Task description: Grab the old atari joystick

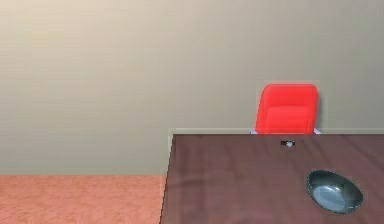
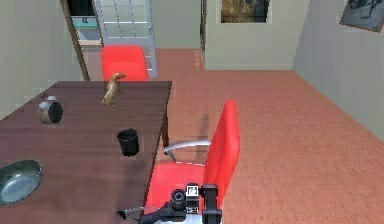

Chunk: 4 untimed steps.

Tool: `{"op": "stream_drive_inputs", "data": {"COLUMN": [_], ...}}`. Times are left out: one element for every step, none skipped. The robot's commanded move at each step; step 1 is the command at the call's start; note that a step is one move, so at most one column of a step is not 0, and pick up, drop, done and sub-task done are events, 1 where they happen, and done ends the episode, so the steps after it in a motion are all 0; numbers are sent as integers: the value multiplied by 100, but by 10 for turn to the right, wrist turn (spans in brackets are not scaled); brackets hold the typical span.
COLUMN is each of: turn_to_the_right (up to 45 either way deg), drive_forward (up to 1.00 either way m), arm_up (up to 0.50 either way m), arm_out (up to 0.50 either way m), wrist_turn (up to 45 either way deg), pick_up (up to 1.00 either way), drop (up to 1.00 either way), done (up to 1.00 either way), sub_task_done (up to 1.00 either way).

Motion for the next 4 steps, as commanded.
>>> {"op": "stream_drive_inputs", "data": {"turn_to_the_right": [0, 0, 0, 0], "drive_forward": [0, 0, 0, 0], "arm_up": [0, 0, -30, 0], "arm_out": [0, 0, 0, 0], "wrist_turn": [450, 360, 0, 0], "pick_up": [0, 0, 0, 100], "drop": [0, 0, 0, 0], "done": [0, 0, 0, 0], "sub_task_done": [0, 0, 0, 0]}}
